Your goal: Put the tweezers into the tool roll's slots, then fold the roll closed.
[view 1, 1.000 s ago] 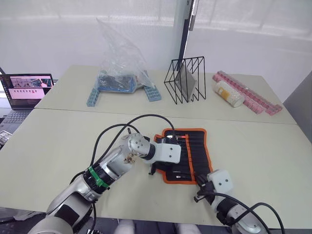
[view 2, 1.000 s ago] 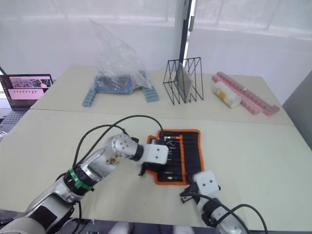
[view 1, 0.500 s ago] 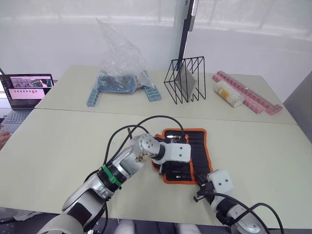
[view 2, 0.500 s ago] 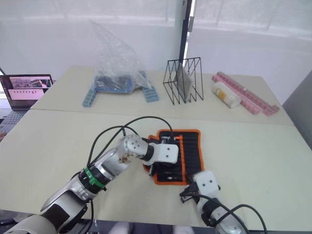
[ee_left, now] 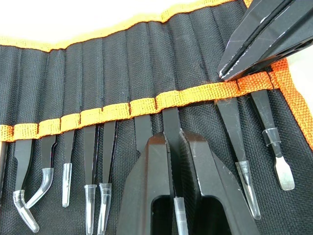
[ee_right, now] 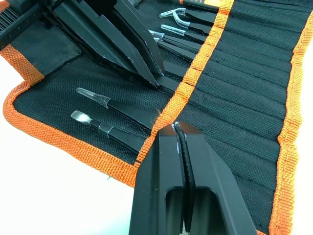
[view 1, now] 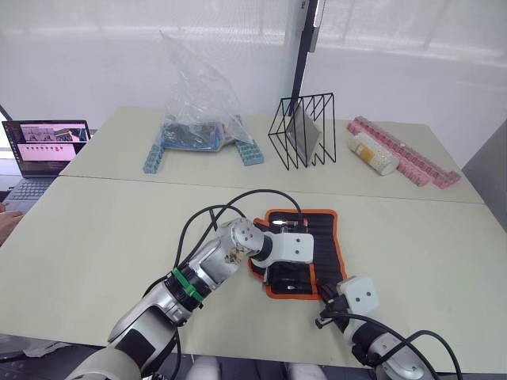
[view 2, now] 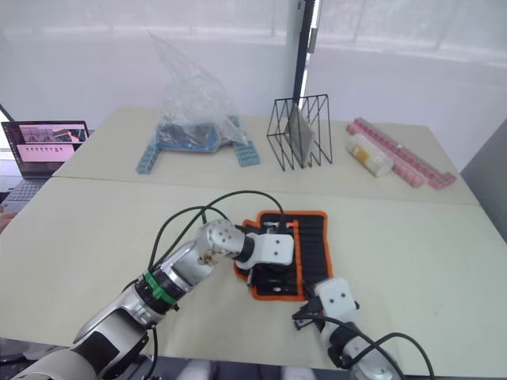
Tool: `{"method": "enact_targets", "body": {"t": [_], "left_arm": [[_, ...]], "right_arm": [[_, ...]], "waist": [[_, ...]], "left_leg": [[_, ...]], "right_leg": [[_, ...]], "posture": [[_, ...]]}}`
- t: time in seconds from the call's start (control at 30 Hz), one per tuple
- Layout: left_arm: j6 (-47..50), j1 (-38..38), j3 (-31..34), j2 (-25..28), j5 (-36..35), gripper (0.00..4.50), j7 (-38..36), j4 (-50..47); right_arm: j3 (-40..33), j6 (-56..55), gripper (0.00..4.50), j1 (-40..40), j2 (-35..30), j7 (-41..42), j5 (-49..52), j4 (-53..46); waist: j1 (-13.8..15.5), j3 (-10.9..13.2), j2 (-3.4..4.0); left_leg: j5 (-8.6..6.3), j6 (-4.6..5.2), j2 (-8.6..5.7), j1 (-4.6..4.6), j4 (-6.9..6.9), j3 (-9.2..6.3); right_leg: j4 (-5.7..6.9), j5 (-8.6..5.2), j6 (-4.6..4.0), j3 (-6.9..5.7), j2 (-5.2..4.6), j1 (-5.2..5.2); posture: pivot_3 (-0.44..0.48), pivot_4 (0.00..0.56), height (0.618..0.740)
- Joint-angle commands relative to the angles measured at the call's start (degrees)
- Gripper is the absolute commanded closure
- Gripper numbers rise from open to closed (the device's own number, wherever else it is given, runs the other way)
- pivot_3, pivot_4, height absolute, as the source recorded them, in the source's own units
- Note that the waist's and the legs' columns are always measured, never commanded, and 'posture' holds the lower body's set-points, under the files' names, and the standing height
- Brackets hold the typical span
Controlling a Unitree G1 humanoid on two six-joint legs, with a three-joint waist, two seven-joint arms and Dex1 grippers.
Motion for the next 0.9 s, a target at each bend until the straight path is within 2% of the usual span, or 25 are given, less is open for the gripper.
{"method": "enact_targets", "body": {"t": [0.03,0.07,0.33,0.5,0.7,0.77,0.9], "left_arm": [[-0.6,-0.3,0.6,-0.2,-0.7,3.63,0.1,-1.8],[-0.8,-0.4,0.9,0.3,-0.9,3.41,-0.2,-2.3],[1.4,-1.0,4.1,3.5,-3.5,0.77,-2.1,-8.3],[3.3,-1.3,7.3,5.9,-6.0,0.77,-2.9,-11.2],[6.2,-0.8,17.8,8.9,-11.7,0.77,0.4,-11.1],[7.5,0.8,21.3,11.0,-13.1,0.77,1.5,-10.9],[8.8,8.9,28.8,17.5,-15.2,0.77,3.4,-13.9]], "right_arm": [[1.2,0.8,4.50,0.5,0.0,0.5,-0.2,1.3],[1.2,0.9,4.50,0.4,0.1,0.5,-0.2,1.3],[1.2,0.8,4.50,-0.4,0.0,0.6,-0.1,1.9],[1.3,0.9,4.50,-1.0,-0.2,1.0,0.0,2.3],[0.9,1.0,4.50,-1.8,-0.7,2.0,0.2,2.8],[0.8,1.1,4.50,-2.2,-0.9,2.4,0.3,3.0],[0.3,1.2,4.50,-2.6,-1.4,3.3,0.5,3.3]], "waist": [[0.0,0.0,0.00],[0.0,0.0,0.00],[-0.4,0.0,0.03],[-0.8,0.0,0.03],[-1.1,0.0,0.04],[-1.1,0.0,0.04],[-1.6,0.0,0.12]], "left_leg": [[0.00,0.00,0.00,0.00,0.00,0.00],[0.00,0.00,0.00,0.00,0.00,0.00],[0.00,0.00,0.00,-0.02,-0.01,0.00],[0.00,0.00,0.00,0.01,-0.01,0.00],[0.00,0.00,0.01,0.05,-0.01,-0.01],[0.00,0.00,0.01,0.05,-0.02,-0.02],[0.00,0.01,0.02,0.13,-0.07,-0.02]], "right_leg": [[0.00,0.00,0.00,0.00,0.00,0.00],[0.00,0.00,0.00,0.00,0.00,0.00],[0.03,0.00,0.00,0.00,0.00,-0.05],[0.05,0.00,0.00,0.01,0.00,-0.03],[0.10,0.00,-0.01,0.01,0.02,-0.04],[0.11,0.00,-0.01,0.01,0.02,-0.05],[0.19,-0.05,-0.05,0.02,0.02,-0.06]], "posture": [[0.000,0.150,0.718],[0.000,0.150,0.718],[0.000,0.150,0.718],[0.000,0.150,0.718],[0.000,0.150,0.718],[0.000,0.150,0.718],[0.000,0.150,0.718]]}}
